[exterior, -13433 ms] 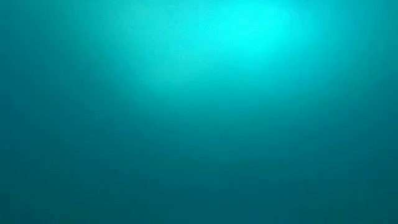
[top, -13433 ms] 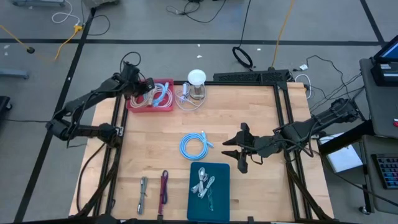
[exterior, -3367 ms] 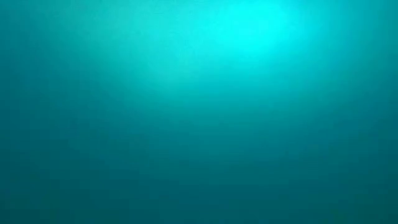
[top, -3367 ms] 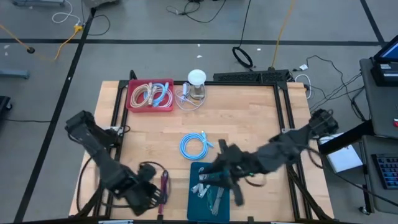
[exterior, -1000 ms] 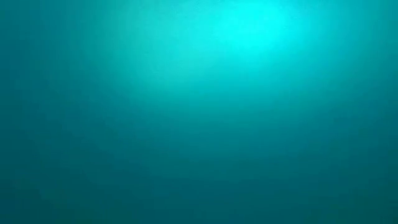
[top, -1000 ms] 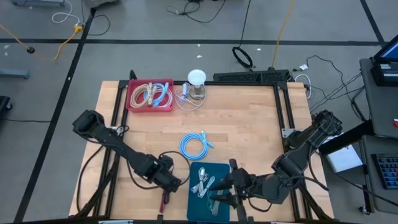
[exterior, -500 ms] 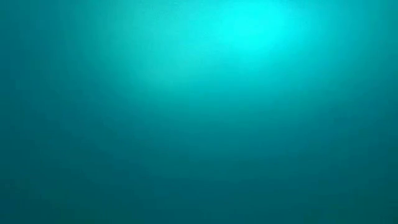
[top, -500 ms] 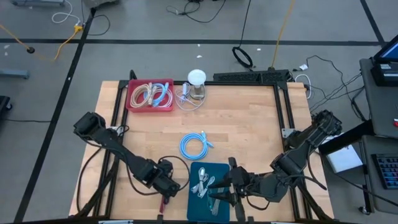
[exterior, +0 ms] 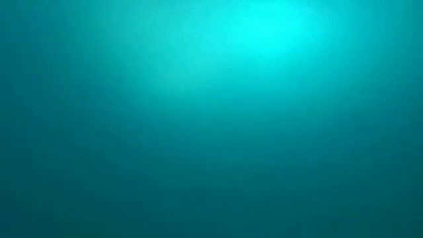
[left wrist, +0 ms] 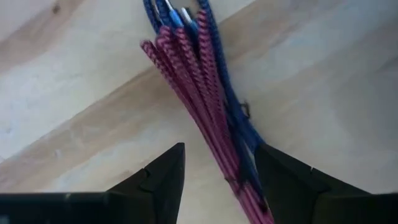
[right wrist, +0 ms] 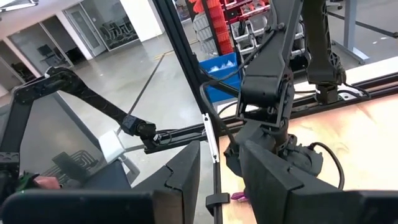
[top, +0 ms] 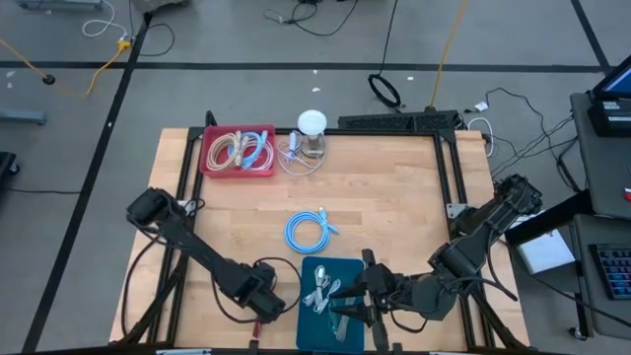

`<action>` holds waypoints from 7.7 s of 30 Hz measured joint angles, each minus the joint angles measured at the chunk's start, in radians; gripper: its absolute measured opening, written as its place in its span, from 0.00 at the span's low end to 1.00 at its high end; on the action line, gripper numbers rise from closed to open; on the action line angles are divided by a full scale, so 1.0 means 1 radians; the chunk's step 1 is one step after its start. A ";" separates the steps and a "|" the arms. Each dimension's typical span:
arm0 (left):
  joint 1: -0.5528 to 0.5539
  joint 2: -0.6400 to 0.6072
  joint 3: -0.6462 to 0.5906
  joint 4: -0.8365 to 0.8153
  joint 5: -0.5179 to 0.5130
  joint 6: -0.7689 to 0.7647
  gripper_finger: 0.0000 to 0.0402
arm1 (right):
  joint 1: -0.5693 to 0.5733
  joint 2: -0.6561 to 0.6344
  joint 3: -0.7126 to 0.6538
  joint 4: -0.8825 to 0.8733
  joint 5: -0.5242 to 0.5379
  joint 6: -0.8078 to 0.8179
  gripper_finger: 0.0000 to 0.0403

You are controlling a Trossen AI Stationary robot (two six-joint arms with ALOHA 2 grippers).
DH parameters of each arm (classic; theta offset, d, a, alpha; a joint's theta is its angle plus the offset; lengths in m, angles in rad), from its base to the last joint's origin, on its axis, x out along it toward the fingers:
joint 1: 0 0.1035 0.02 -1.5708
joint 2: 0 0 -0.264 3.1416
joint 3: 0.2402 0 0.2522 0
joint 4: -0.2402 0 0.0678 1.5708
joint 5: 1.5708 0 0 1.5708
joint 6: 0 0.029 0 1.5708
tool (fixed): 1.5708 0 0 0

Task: Pick & Place USB Port
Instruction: Put the red USB cable into the blue bin, then put the blue HDMI cable into the red bin

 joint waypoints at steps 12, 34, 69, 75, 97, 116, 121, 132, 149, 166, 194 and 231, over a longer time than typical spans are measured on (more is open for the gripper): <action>-0.008 0.030 0.001 0.007 0.031 0.011 0.05 | 0.000 0.000 0.000 0.002 -0.003 0.006 0.27; -0.148 -0.567 0.001 0.374 -0.903 0.287 0.03 | -0.133 0.001 -0.350 0.601 -0.036 0.194 0.27; 0.100 -0.480 0.001 0.776 -0.541 0.612 0.03 | -0.278 0.013 -0.603 1.172 -0.237 0.372 0.55; 0.121 -0.480 0.001 0.777 -0.504 0.610 0.03 | -0.278 0.013 -0.603 1.172 -0.235 0.370 0.54; 0.139 -0.406 0.002 0.886 -0.463 0.595 0.03 | -0.276 0.013 -0.603 1.161 -0.240 0.361 0.11; -0.215 -0.411 0.001 0.996 -0.311 0.573 0.25 | -0.360 -0.039 -0.604 1.234 -0.296 0.312 0.02; -0.333 -0.408 0.001 0.973 -0.573 0.578 0.25 | -0.433 -0.141 -0.571 0.969 -0.407 -0.027 0.02; -0.445 -0.408 0.001 0.851 -0.814 0.435 0.25 | -0.418 -0.162 -0.050 -0.193 -0.505 -0.852 0.02; -0.438 -0.408 0.001 0.727 -0.814 0.319 0.25 | -0.064 0.345 0.251 -0.973 -0.322 -1.291 0.02; -0.443 -0.408 0.001 0.713 -0.821 0.301 0.25 | -0.050 0.457 0.237 -0.773 -0.402 -1.343 0.02; -0.460 -0.407 0.001 0.714 -0.832 0.317 0.25 | -0.052 0.516 0.229 -0.712 -0.403 -1.197 0.25; 0.637 -0.326 0.001 -0.101 -0.065 0.556 0.70 | -0.082 -0.046 -0.042 -1.210 -0.003 0.165 0.28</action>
